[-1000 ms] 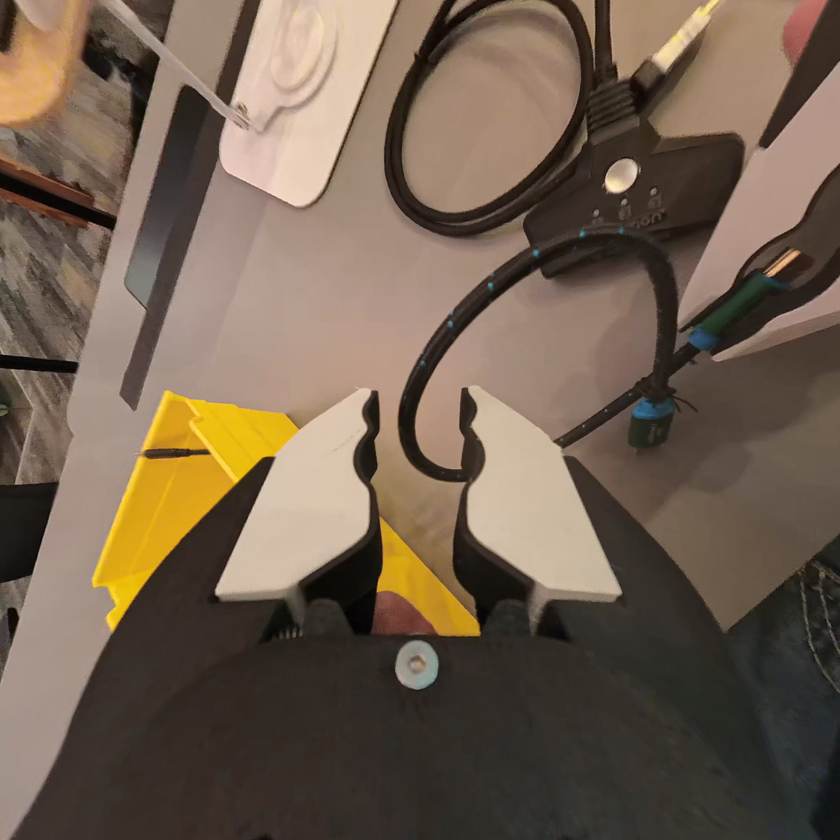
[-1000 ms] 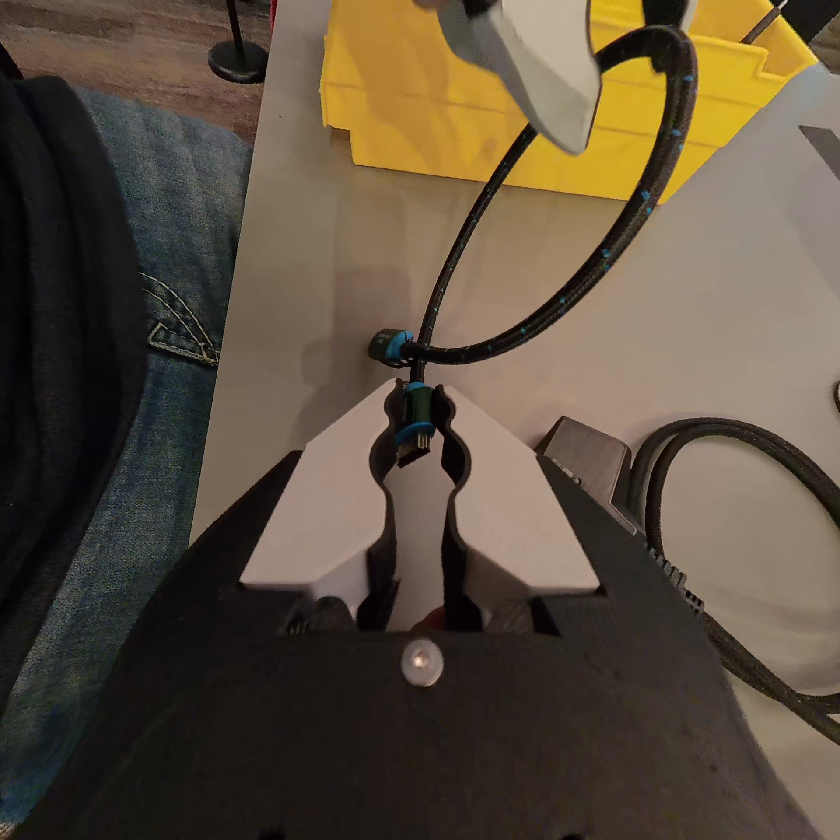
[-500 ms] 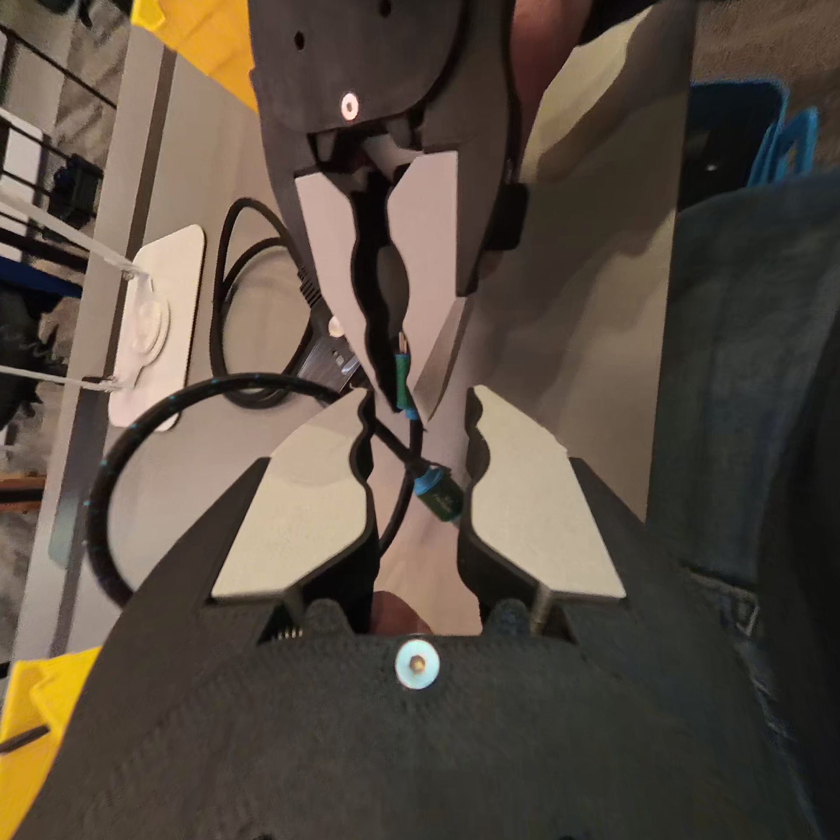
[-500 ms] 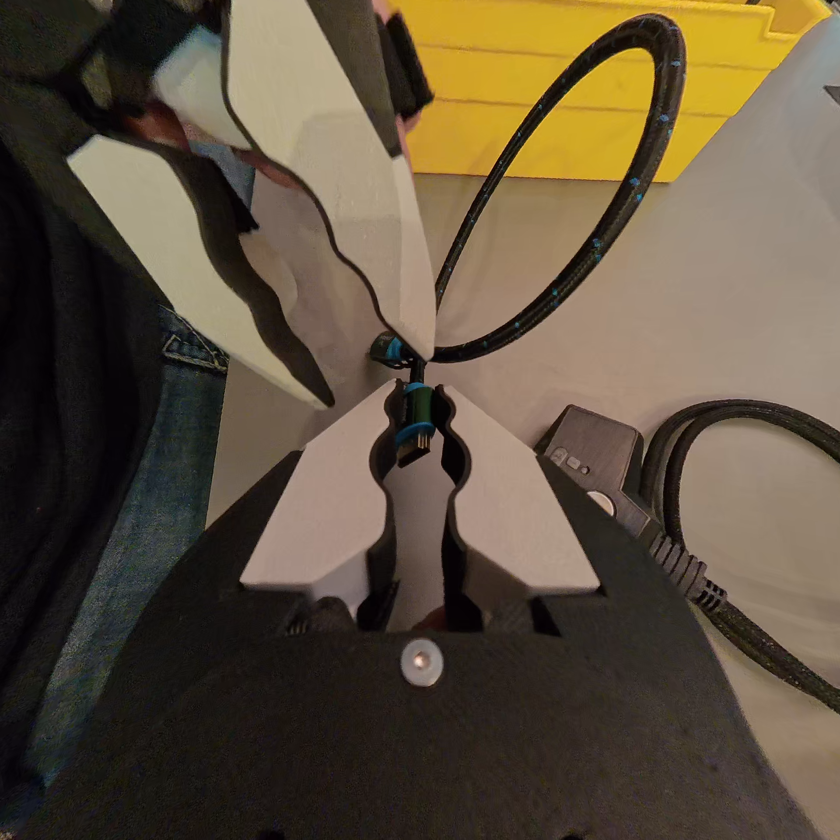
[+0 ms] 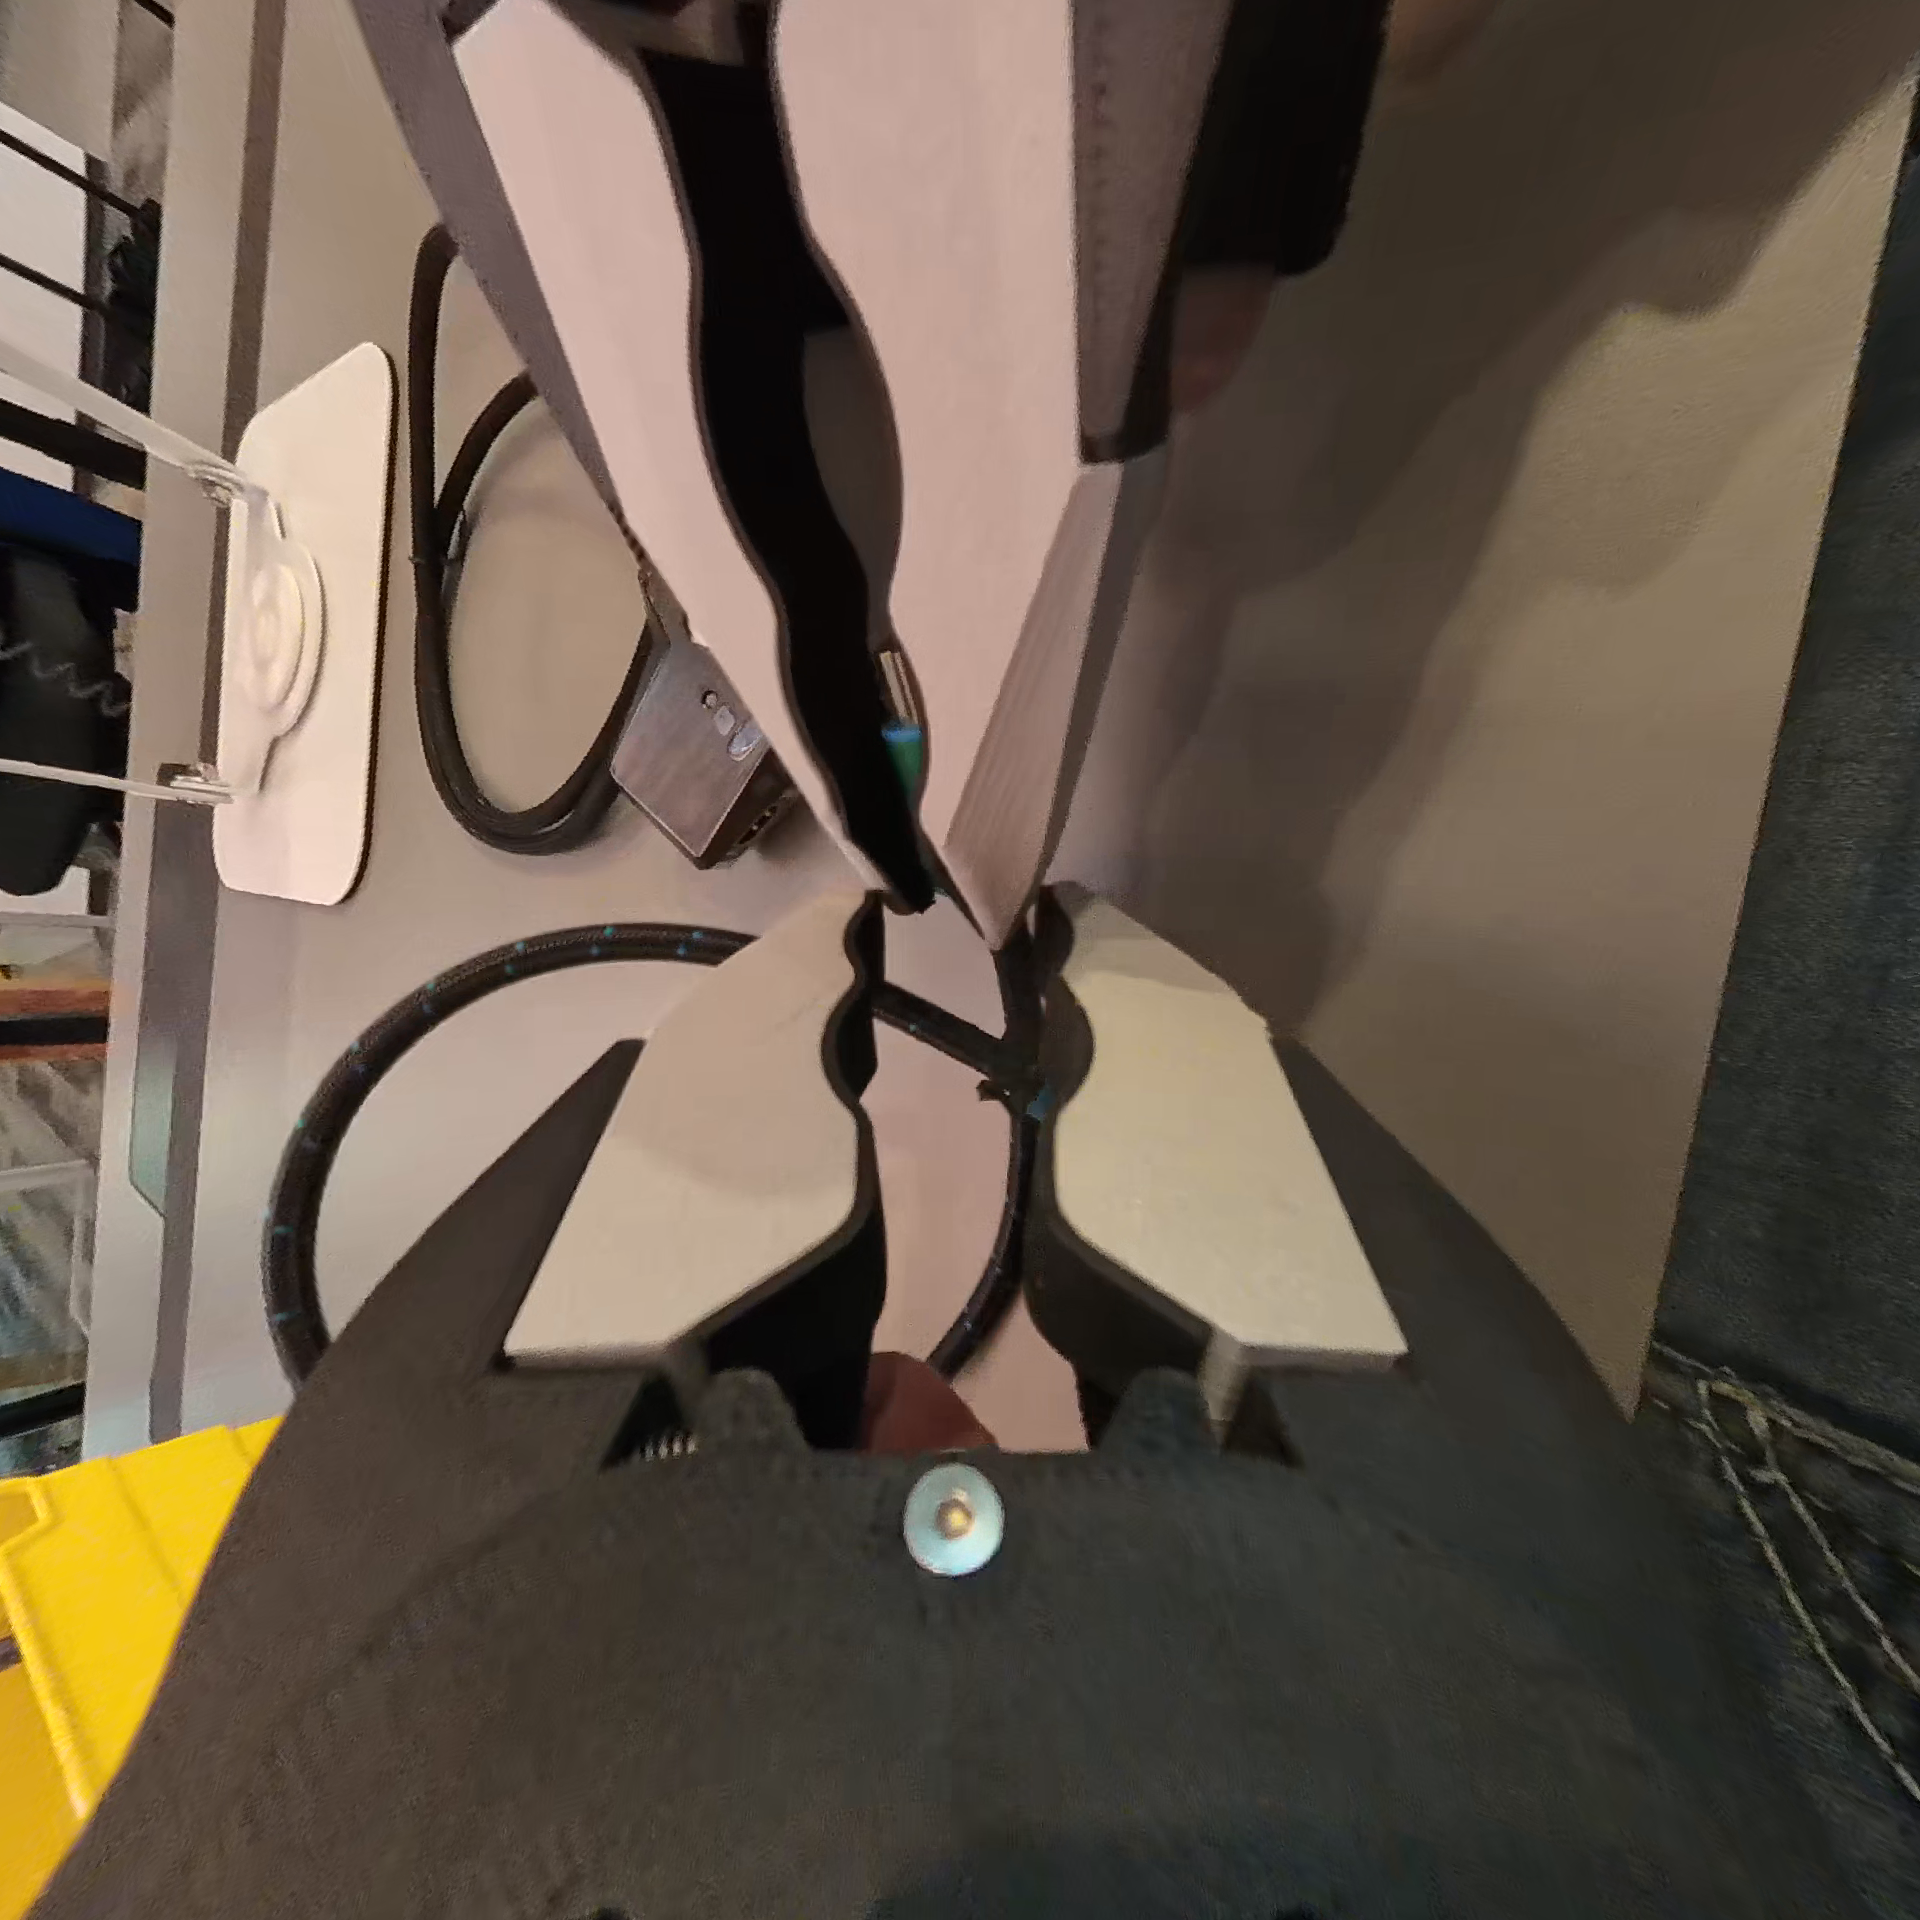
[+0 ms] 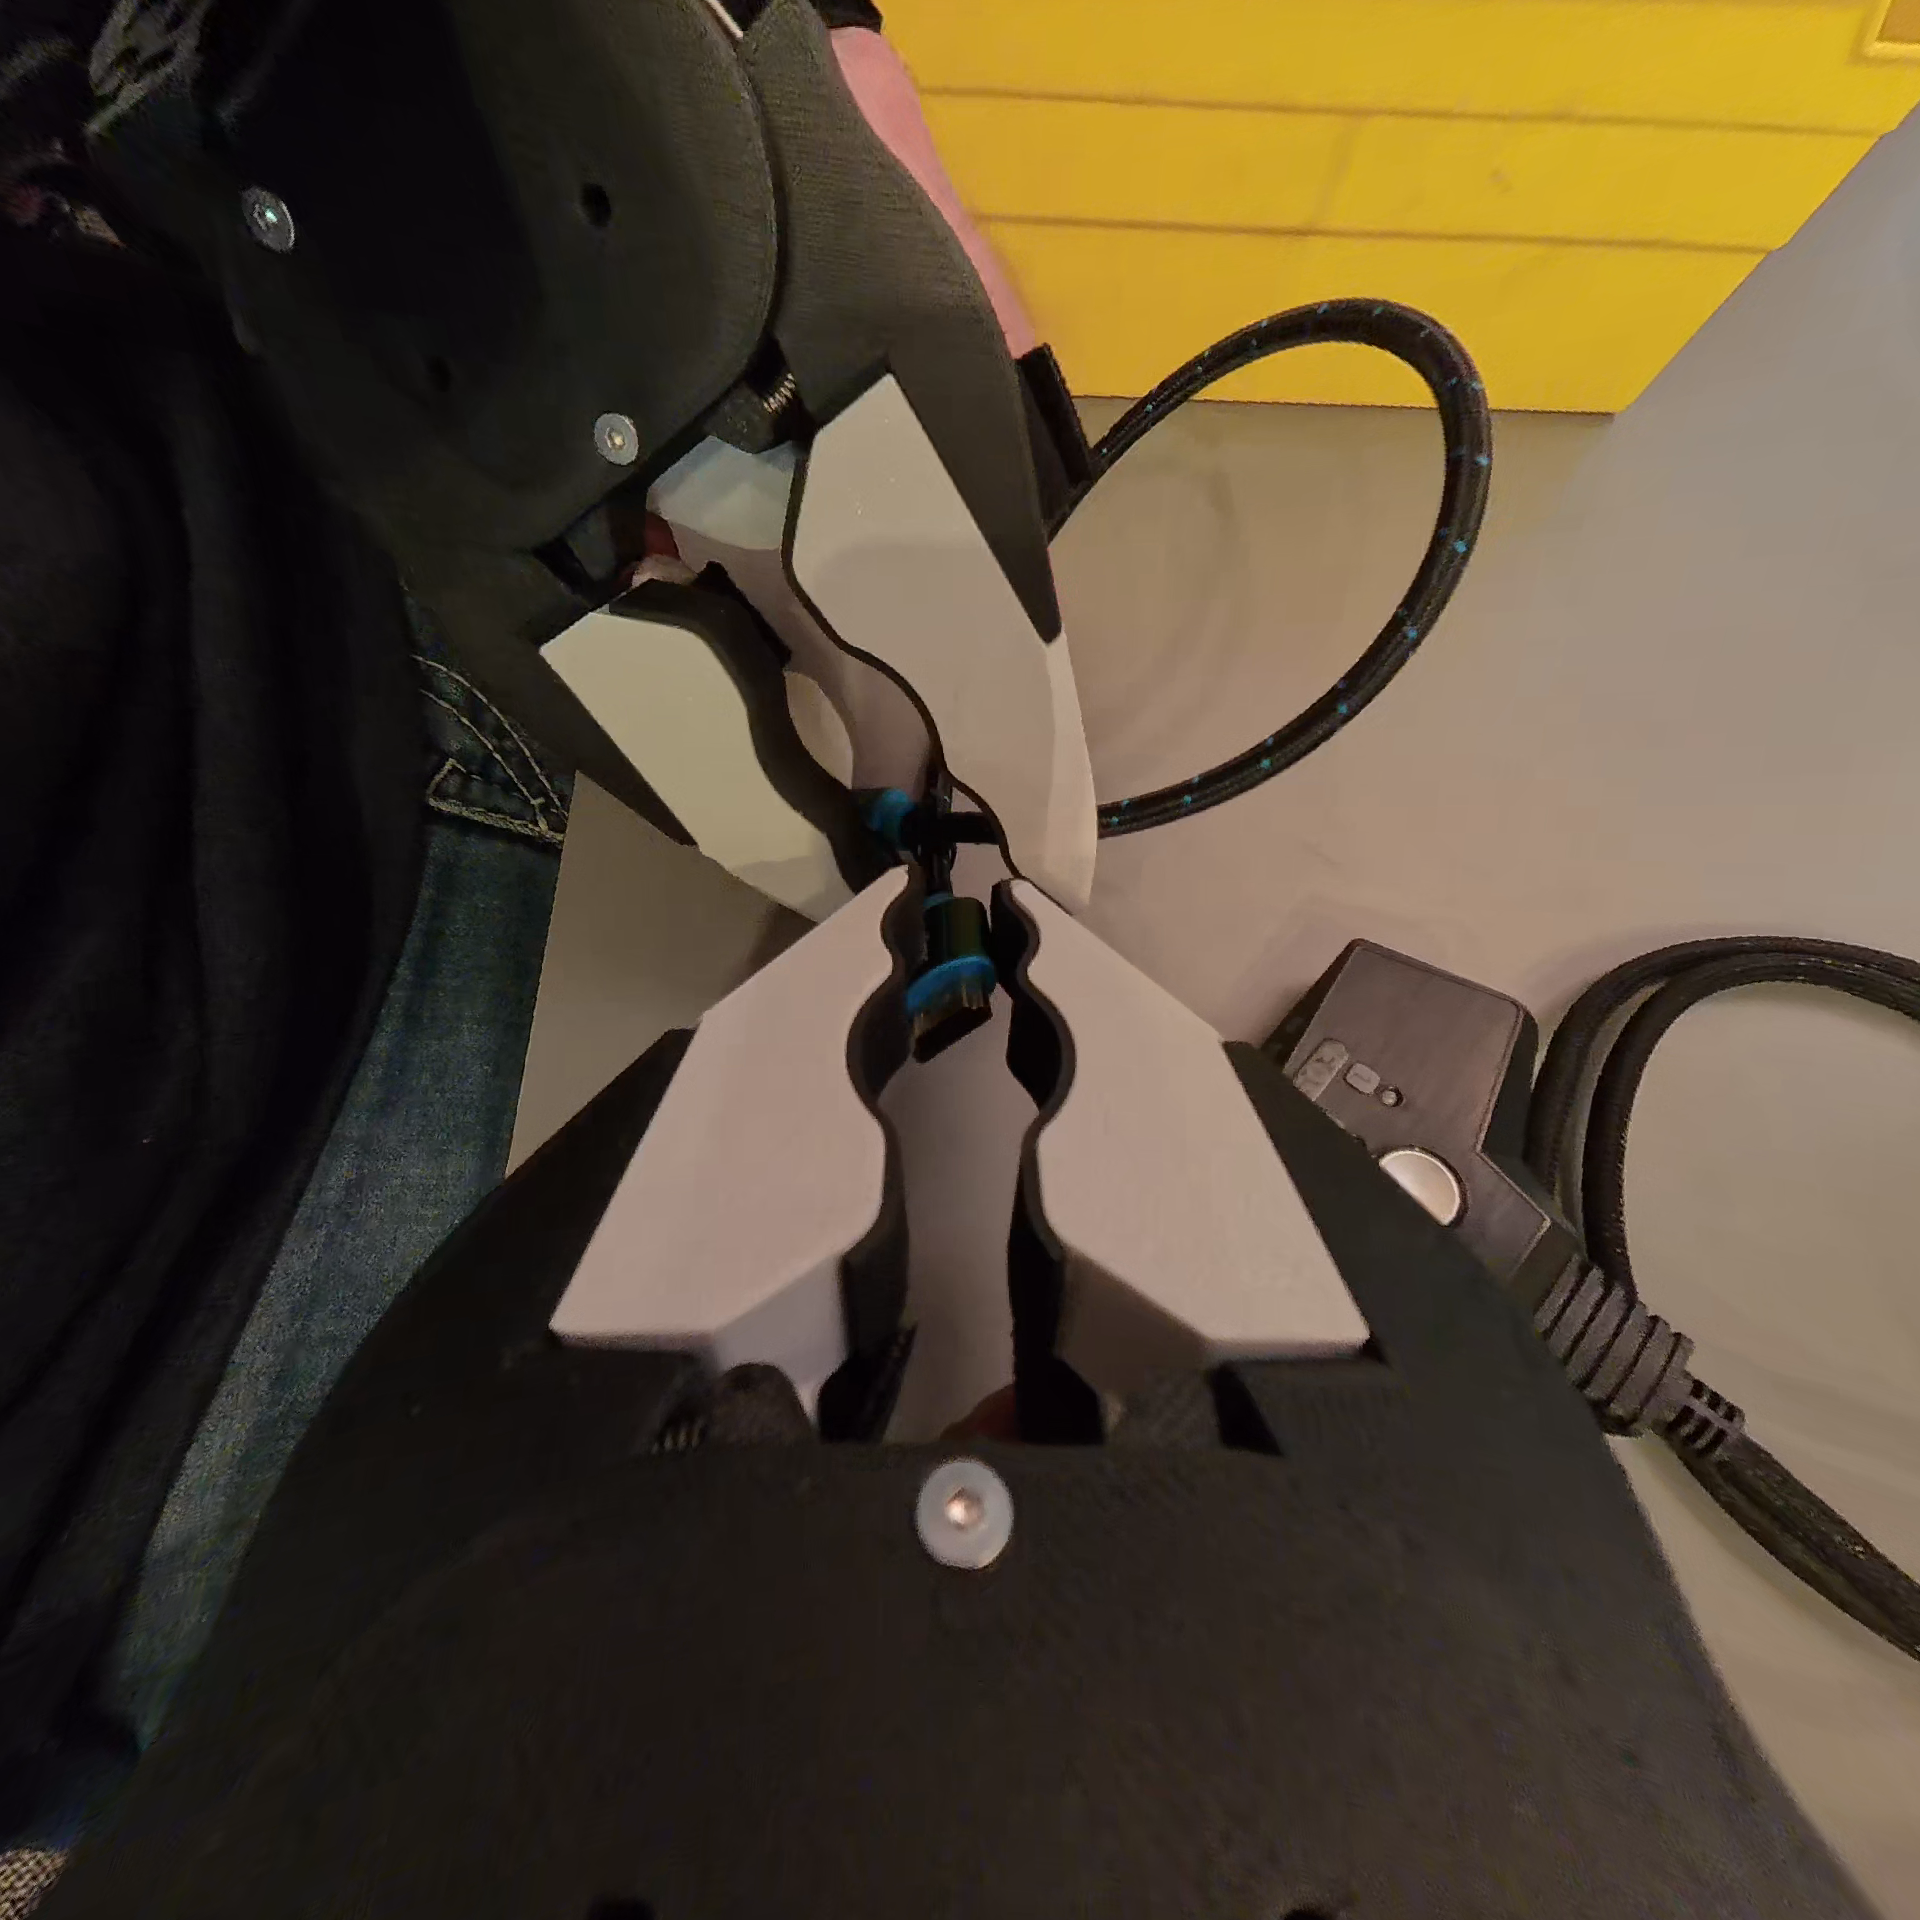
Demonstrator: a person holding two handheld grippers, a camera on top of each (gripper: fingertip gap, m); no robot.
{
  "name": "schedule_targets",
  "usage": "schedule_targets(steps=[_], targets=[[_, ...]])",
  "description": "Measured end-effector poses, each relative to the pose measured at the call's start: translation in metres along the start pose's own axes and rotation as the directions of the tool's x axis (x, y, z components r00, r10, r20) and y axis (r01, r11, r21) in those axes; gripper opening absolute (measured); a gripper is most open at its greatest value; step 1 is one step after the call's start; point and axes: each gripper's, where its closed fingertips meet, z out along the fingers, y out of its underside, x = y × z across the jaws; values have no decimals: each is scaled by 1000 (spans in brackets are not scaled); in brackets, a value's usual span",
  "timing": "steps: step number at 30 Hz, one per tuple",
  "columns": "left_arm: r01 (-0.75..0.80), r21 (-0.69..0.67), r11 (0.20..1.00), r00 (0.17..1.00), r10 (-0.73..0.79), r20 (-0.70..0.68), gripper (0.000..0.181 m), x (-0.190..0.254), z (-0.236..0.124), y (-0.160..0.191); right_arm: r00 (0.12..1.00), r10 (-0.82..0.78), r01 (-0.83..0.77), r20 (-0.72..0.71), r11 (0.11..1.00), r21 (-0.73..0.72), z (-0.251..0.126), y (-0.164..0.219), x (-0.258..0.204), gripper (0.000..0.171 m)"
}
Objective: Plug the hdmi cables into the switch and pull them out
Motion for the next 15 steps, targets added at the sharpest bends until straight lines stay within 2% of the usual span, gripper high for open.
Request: schedule_targets(steps=[15], targets=[[92, -2, 996, 996, -92, -12, 21, -2, 1, 1, 1000, 25, -25, -9, 999, 35, -2, -1, 3, 10]])
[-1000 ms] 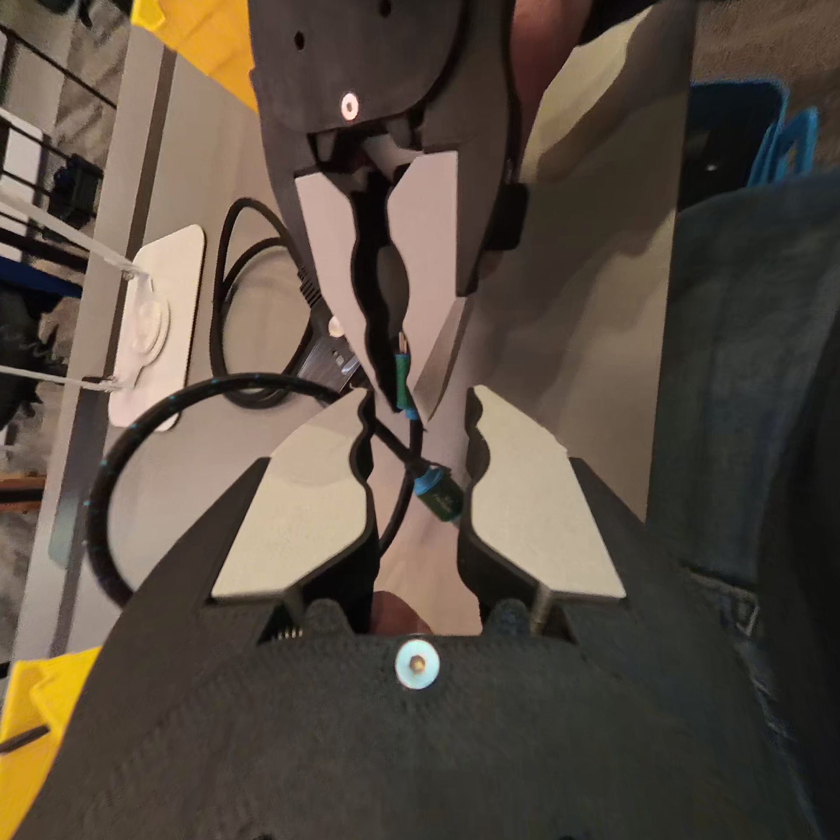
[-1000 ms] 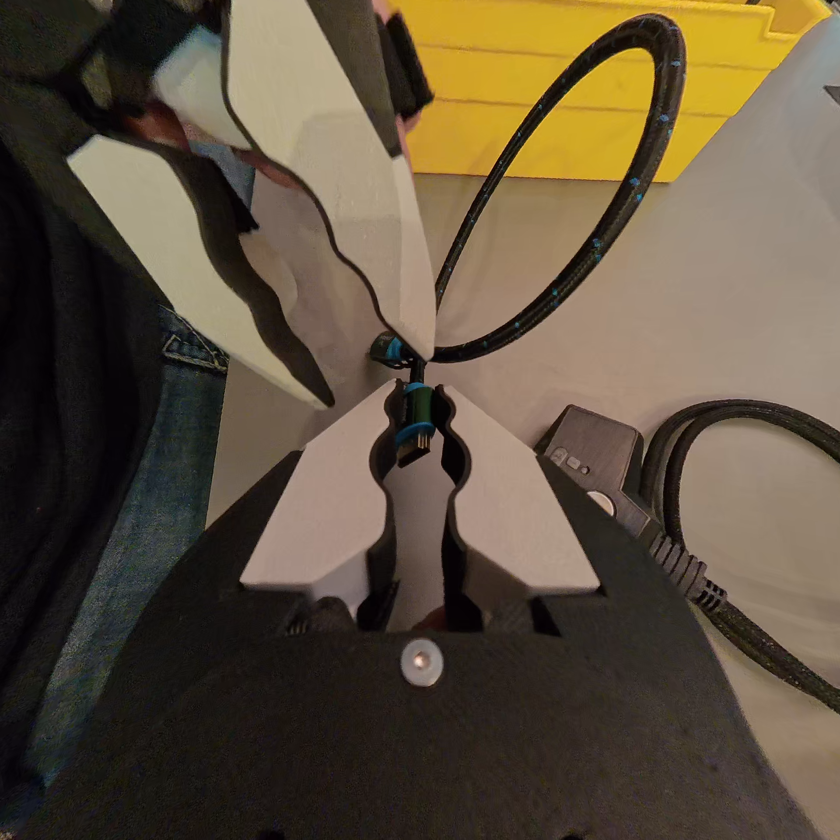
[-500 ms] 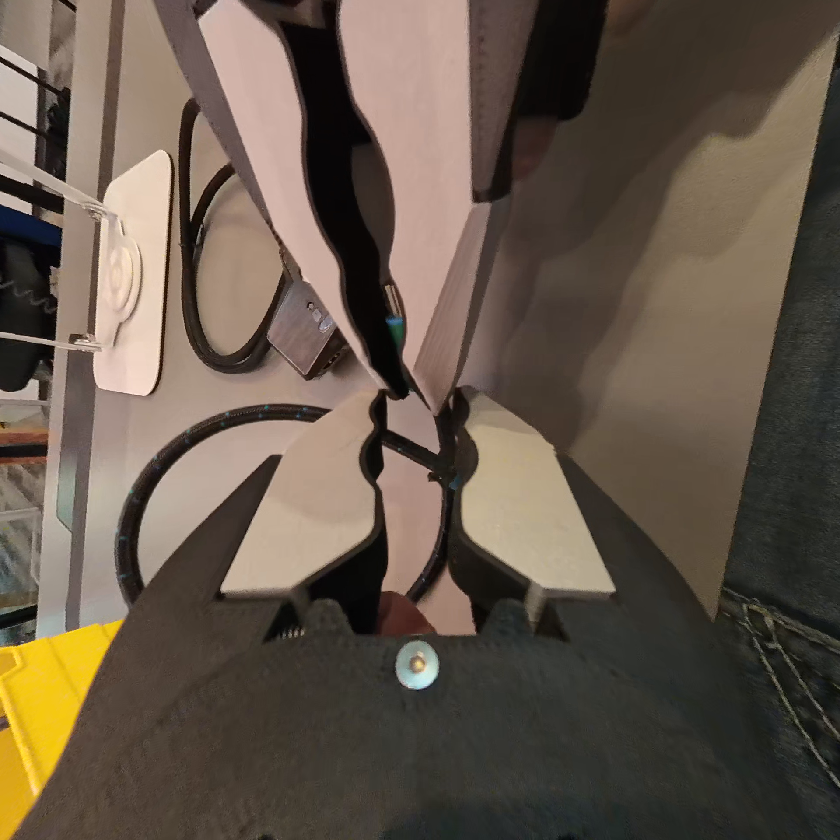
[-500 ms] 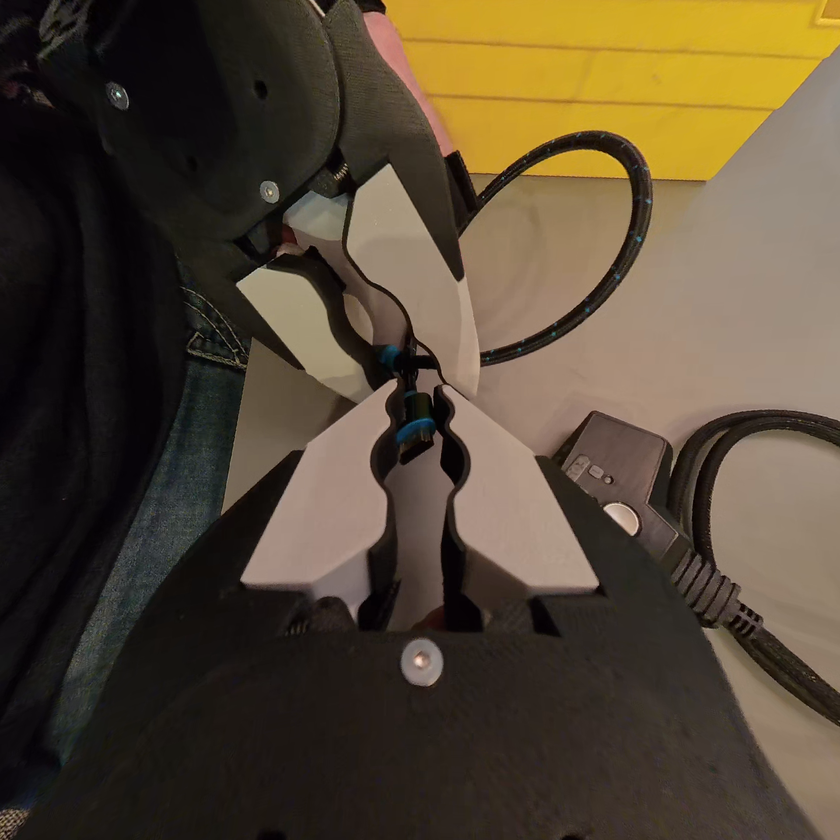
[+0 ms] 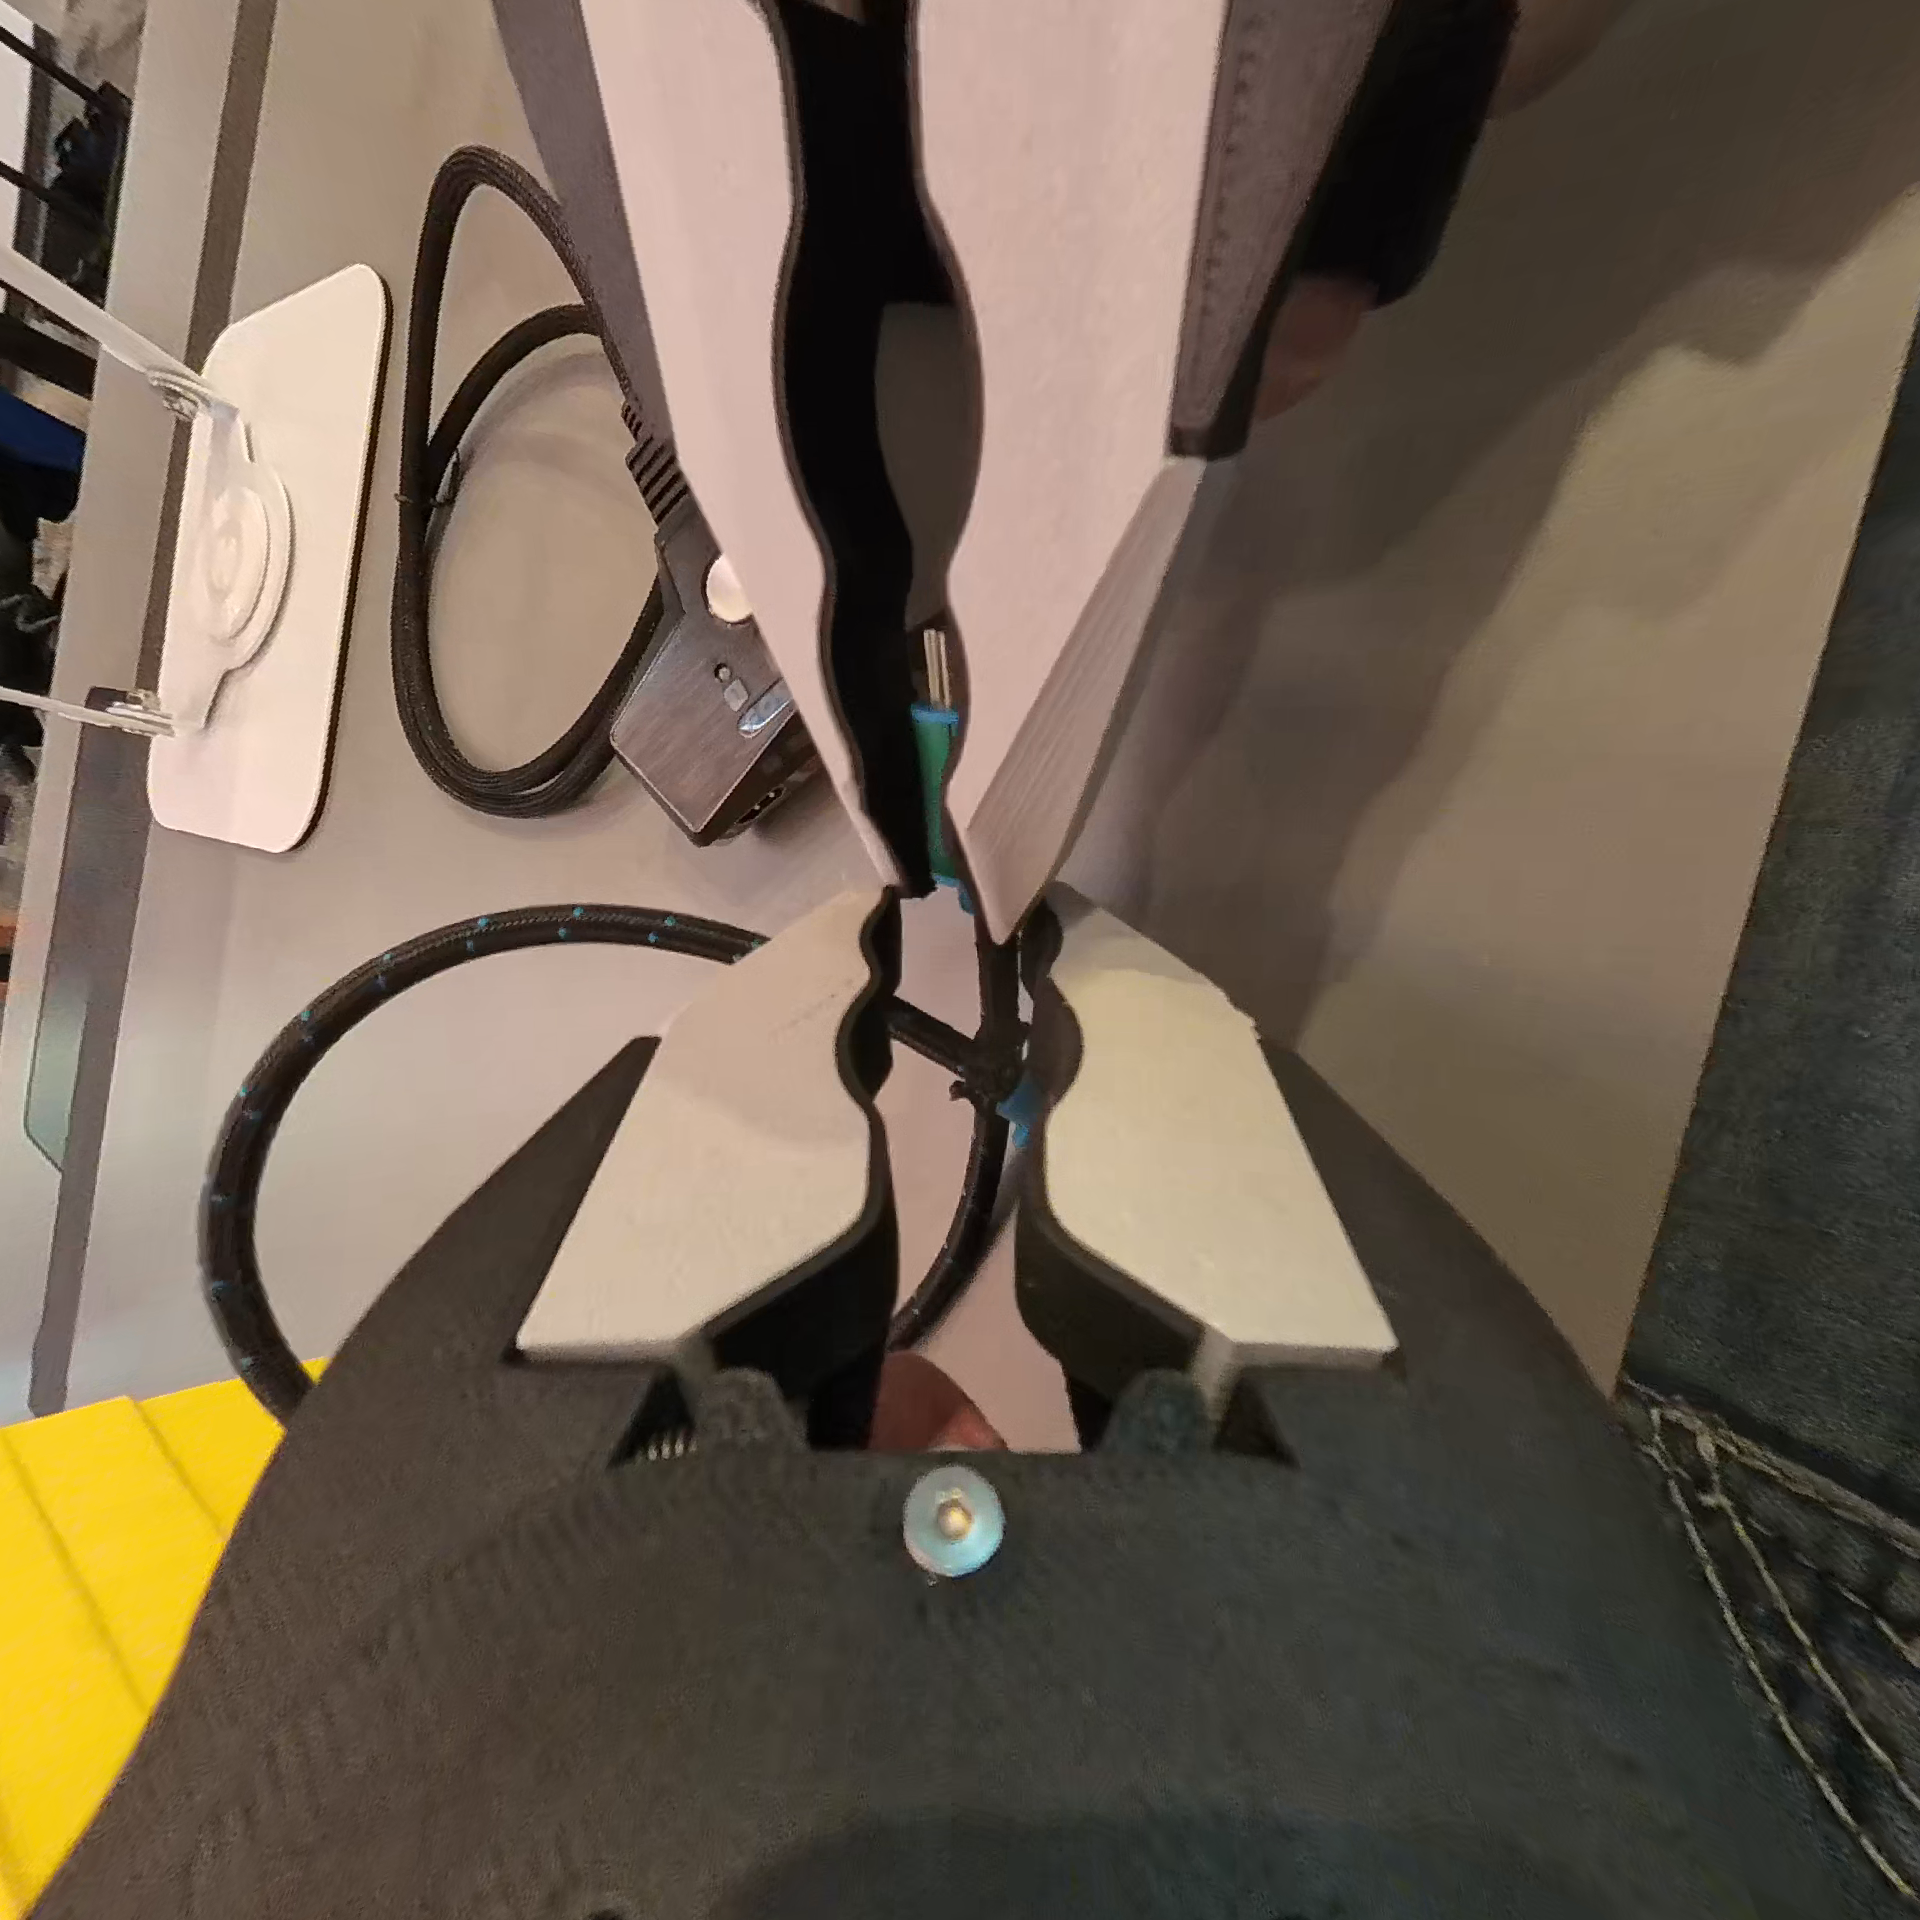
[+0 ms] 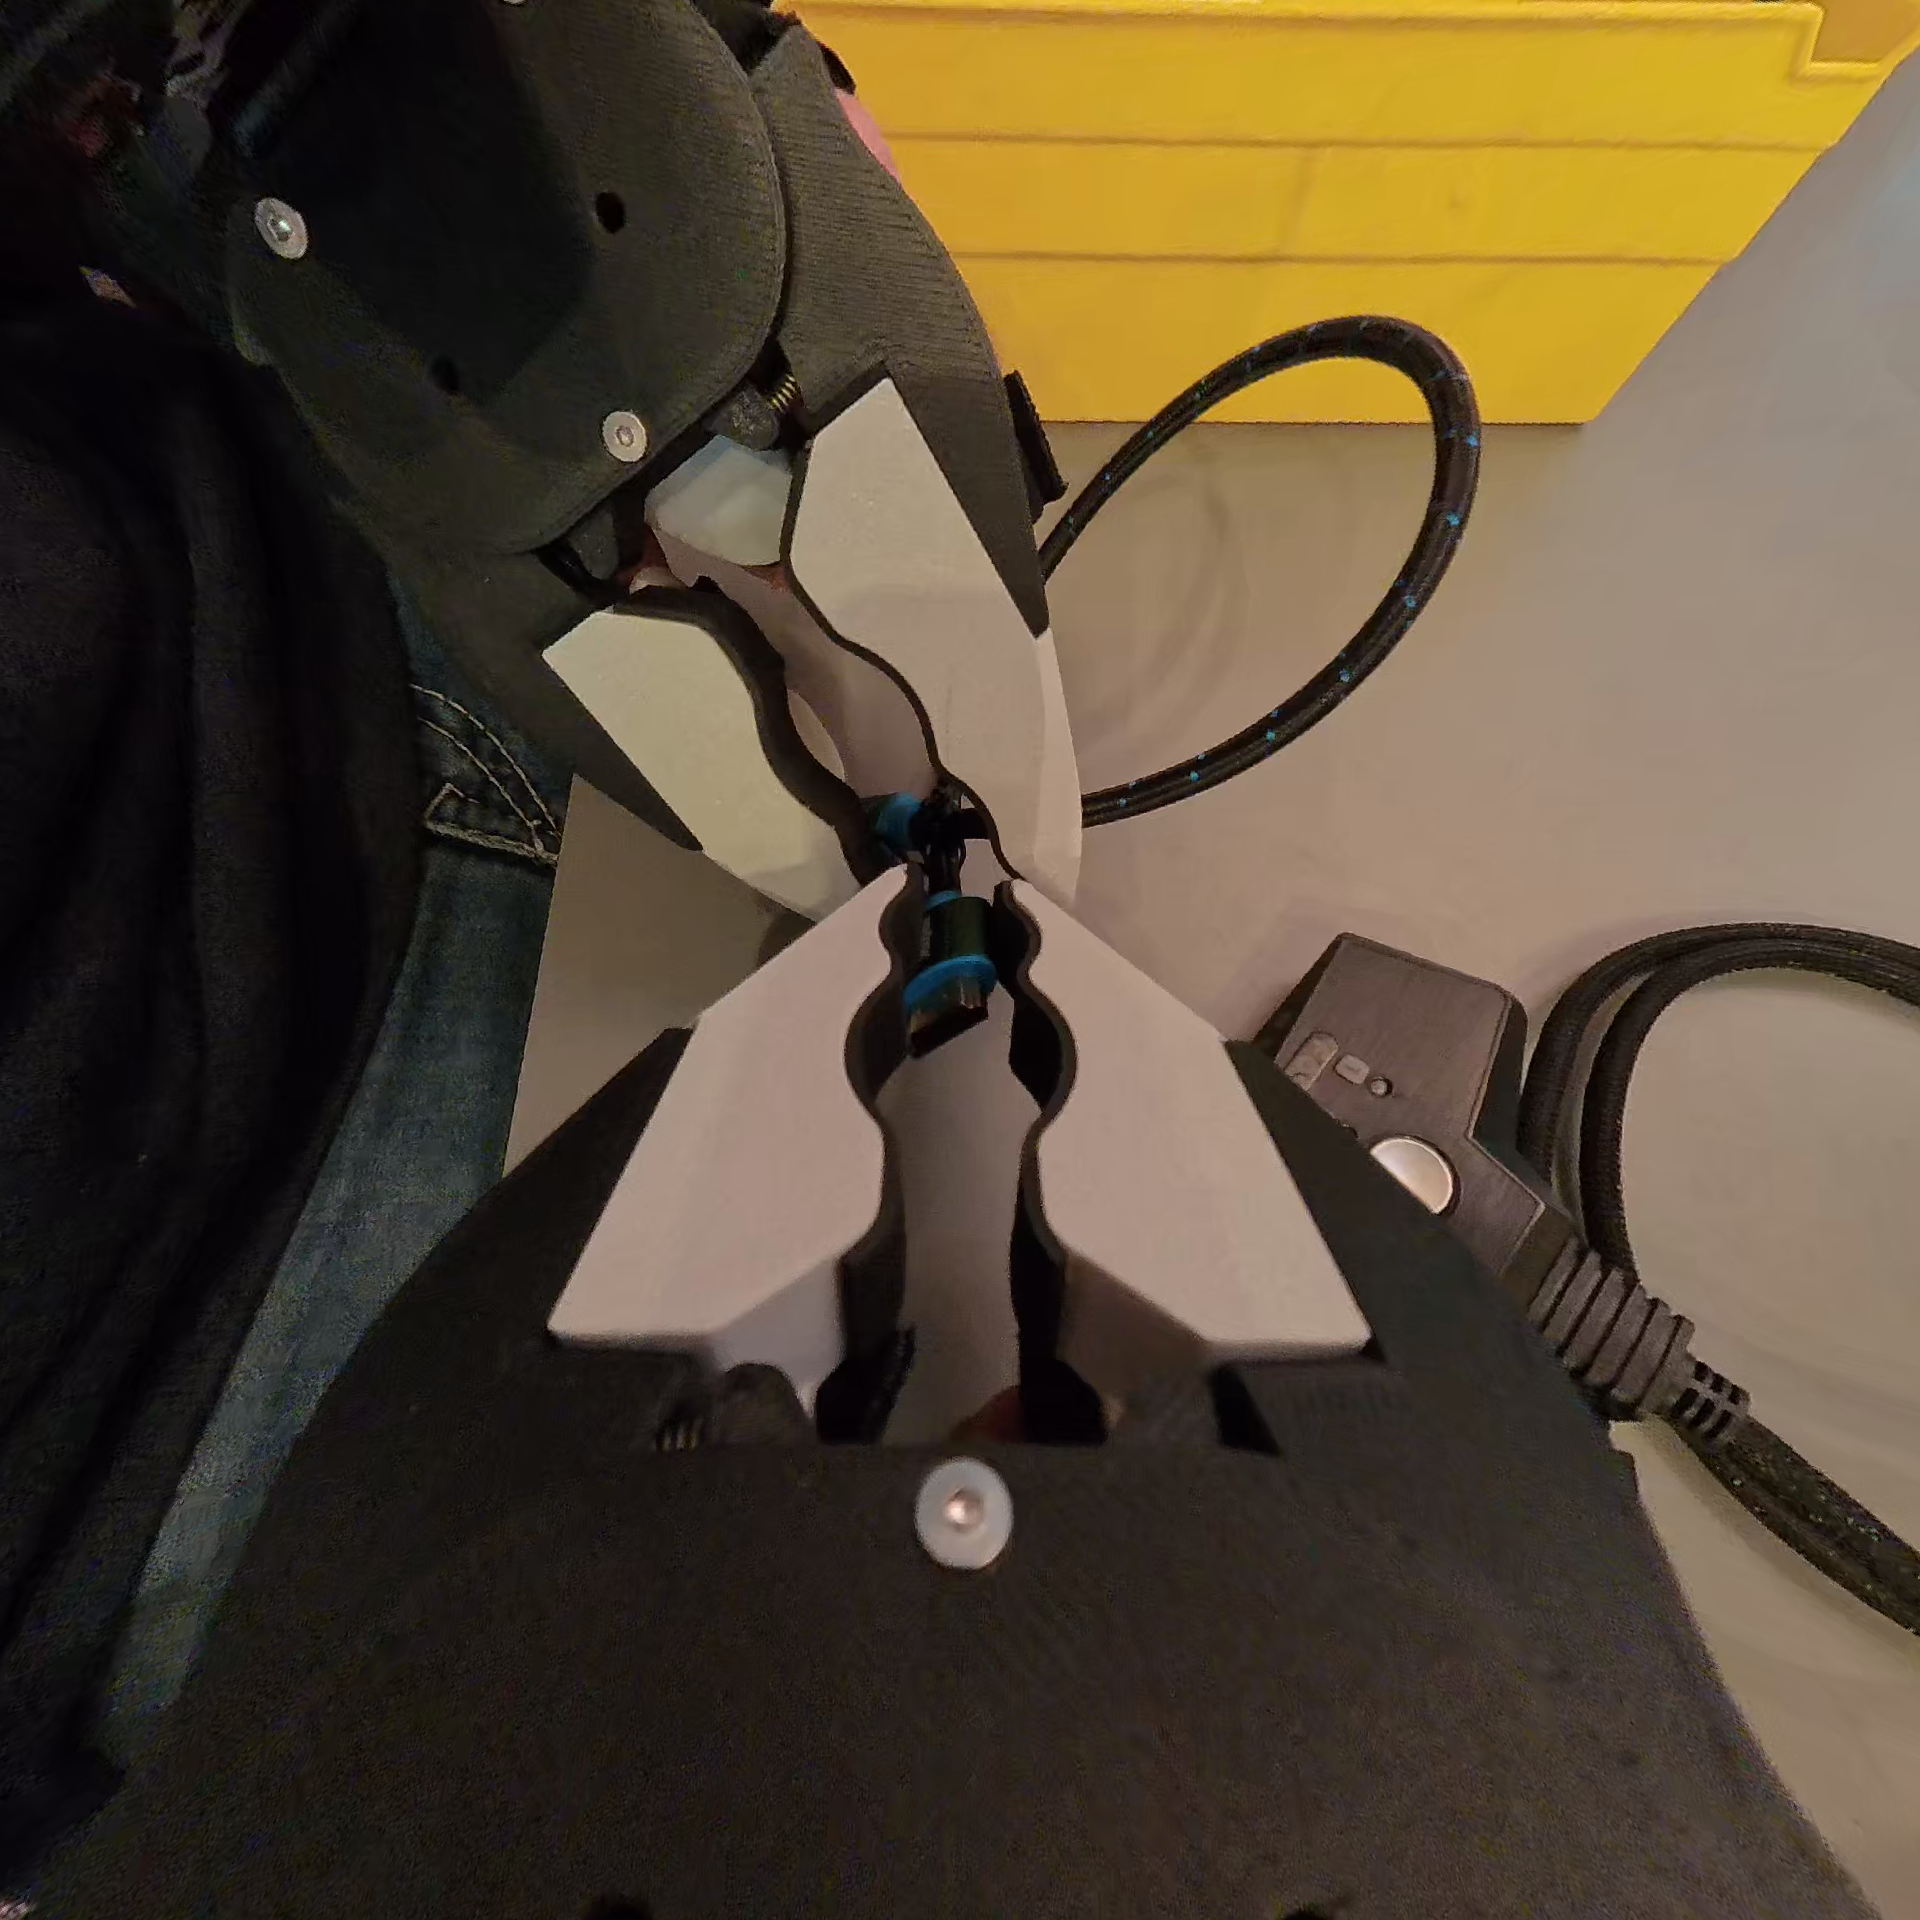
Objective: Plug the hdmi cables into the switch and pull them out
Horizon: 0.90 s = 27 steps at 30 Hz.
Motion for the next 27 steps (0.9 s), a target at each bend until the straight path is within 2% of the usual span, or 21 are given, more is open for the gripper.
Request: schedule_targets(steps=[6, 8, 15, 23, 27], targets=[[36, 12, 999, 999, -36, -23, 21, 2, 1, -3, 1000, 2, -2, 5, 1000, 4, -3, 1, 0, 13], [54, 8, 998, 998, -54, -40, 10, 4, 1, -3, 1000, 1, -1, -21, 1000, 13, -7, 0, 5, 19], [91, -6, 996, 995, -91, -45, 10, 2, 2, 4, 999, -18, 18, -30, 1000, -24, -16, 8, 8, 19], [83, -17, 996, 995, -84, -53, 10, 1, 2, 5, 971, -206, 198, -117, 977, -82, -17, 8, 12, 21], [65, -18, 998, 996, -66, -68, 10, 2, 1, 5, 945, -308, 294, -108, 947, -131, -16, 10, 8, 30]])
